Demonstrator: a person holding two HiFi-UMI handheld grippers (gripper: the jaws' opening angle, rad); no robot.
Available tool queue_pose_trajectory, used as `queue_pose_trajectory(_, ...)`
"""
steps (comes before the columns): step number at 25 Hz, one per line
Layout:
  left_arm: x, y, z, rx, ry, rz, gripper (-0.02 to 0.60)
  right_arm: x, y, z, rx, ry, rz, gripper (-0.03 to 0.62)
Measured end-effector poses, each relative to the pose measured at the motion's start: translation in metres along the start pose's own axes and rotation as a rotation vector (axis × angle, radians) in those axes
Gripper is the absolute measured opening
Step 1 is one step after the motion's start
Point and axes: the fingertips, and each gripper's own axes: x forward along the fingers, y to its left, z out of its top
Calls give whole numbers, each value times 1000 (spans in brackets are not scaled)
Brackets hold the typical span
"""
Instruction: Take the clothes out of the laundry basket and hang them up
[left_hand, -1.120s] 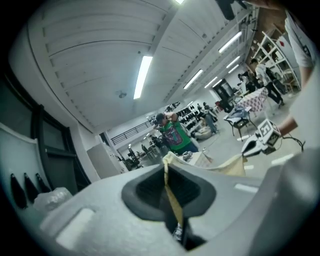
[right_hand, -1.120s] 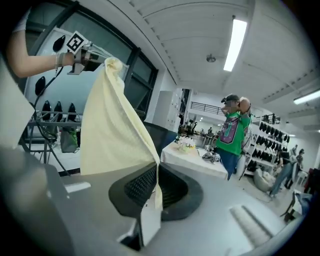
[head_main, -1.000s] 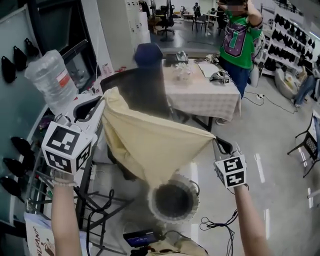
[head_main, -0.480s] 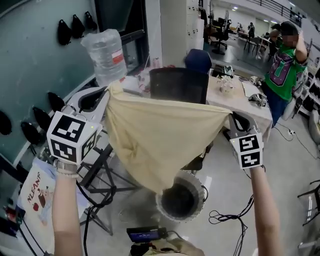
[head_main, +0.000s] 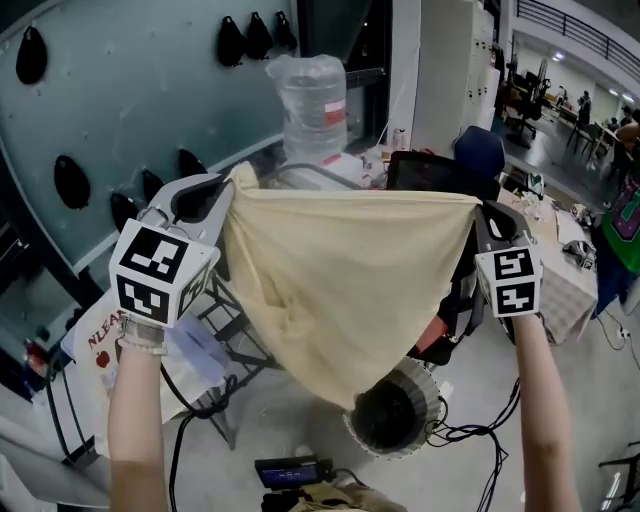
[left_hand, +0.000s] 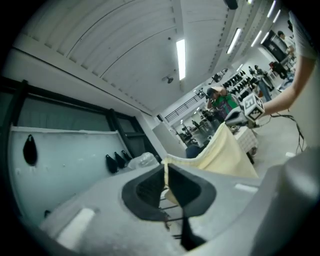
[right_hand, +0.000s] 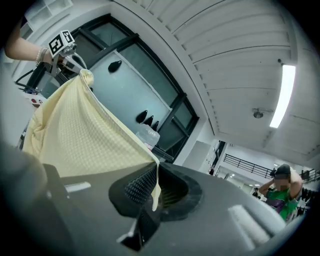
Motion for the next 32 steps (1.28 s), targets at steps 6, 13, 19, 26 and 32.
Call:
queue_pose_trajectory(6,-22,61,-26,5,33,82,17,59,40,58,-19,-72,45,12)
queue_pose_trajectory(13,-37,125,-55,-3,35,139,17,118,78,125,-45,-134,55,12)
queue_pose_trajectory(19,-48,171,-76,-16,26,192,15,158,107,173,-99,-172,64,12)
queue_pose_trajectory(26,-47,219,-110,51,105,290,15,217,145,219,-150,-206,110,12)
queue_pose_trajectory(32,-39,253,-154,40,198,356,16,286,194,242,-178,-231,198,12)
